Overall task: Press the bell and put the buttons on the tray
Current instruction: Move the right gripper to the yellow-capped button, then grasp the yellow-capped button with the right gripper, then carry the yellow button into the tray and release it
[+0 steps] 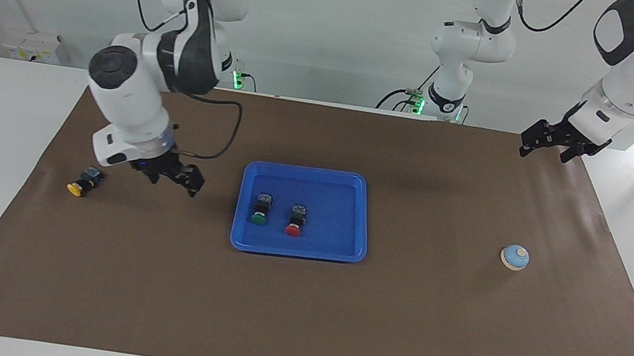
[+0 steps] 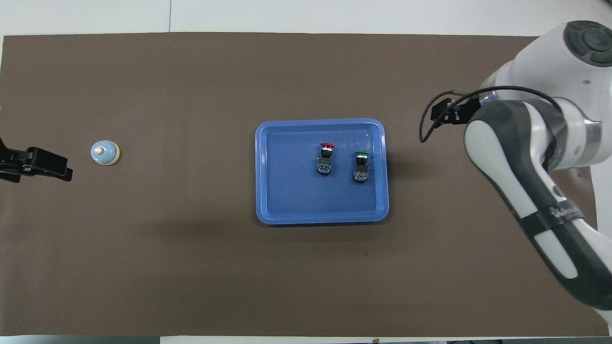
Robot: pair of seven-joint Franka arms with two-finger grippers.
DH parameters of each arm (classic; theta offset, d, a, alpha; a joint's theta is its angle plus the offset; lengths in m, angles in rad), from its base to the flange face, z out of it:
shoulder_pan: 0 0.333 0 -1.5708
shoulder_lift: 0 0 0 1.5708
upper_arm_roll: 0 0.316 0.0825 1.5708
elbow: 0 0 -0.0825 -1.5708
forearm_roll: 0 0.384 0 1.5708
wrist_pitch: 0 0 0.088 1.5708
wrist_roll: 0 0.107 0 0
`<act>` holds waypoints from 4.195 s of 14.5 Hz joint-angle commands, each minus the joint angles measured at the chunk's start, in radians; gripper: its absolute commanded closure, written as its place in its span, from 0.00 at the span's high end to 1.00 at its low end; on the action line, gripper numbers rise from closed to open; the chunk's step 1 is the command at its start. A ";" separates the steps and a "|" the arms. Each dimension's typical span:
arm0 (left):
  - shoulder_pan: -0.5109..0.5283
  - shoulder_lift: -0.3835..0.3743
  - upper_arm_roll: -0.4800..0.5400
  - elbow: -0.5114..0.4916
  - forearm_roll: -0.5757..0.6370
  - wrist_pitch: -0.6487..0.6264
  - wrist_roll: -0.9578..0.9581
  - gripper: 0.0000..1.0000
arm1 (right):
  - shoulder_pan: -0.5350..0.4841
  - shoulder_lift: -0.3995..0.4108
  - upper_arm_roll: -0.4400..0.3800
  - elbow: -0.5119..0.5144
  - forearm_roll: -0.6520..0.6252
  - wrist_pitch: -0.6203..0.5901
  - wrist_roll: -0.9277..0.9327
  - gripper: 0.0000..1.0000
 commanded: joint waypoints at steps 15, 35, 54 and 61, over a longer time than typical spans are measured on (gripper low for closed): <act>-0.003 -0.009 0.007 -0.004 -0.006 0.009 -0.007 1.00 | -0.317 -0.048 0.006 -0.374 -0.160 0.385 -0.088 1.00; -0.003 -0.009 0.007 -0.004 -0.006 0.009 -0.007 1.00 | -0.112 0.012 0.015 -0.073 -0.174 0.007 -0.056 0.00; -0.003 -0.009 0.007 -0.004 -0.006 0.009 -0.007 1.00 | 0.614 0.224 0.017 0.015 -0.045 0.359 0.240 0.00; -0.003 -0.009 0.007 -0.004 -0.006 0.009 -0.007 1.00 | 0.609 0.211 0.020 -0.077 -0.027 0.493 0.235 0.00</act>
